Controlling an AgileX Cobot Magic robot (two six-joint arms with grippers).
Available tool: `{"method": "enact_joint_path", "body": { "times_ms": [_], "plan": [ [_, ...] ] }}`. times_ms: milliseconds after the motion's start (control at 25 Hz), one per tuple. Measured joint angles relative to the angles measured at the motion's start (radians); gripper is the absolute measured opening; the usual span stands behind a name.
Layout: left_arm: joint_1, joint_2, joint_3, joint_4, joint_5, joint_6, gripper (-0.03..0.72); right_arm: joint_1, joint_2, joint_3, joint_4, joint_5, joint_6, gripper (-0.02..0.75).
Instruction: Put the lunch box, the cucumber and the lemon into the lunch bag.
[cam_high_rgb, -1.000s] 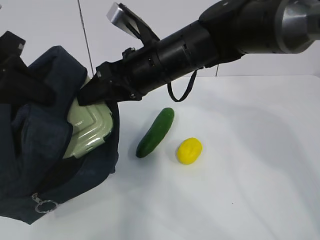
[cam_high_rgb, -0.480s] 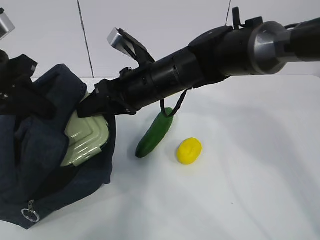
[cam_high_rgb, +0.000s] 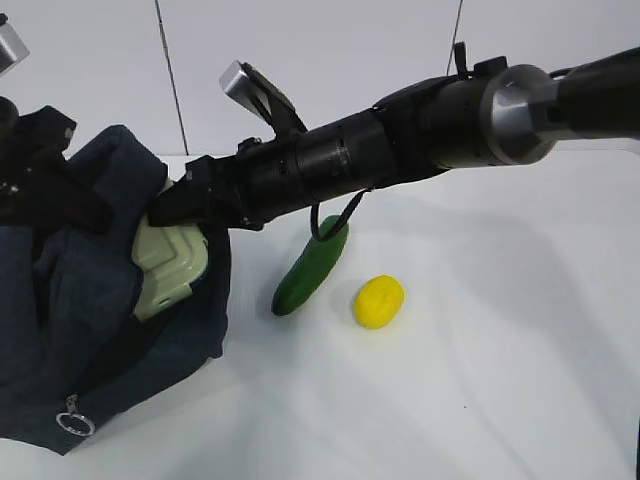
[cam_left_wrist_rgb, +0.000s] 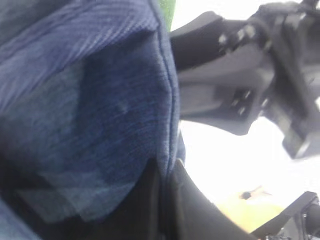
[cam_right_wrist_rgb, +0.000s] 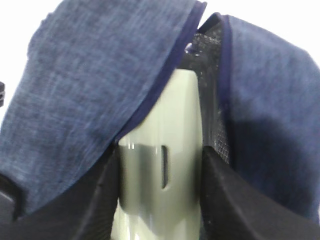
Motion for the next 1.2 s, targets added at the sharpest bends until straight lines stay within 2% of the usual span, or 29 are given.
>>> {"method": "enact_joint_path", "body": {
  "times_ms": [800, 1200],
  "plan": [
    [0.000, 0.000, 0.000, -0.080, -0.002, 0.000, -0.006, 0.033, 0.016, -0.002, 0.041, -0.020, 0.000, 0.358],
    [0.000, 0.002, 0.000, -0.084, 0.017, 0.004, -0.006, 0.033, 0.106, -0.007, 0.057, 0.102, 0.000, 0.358]
  ]
}}
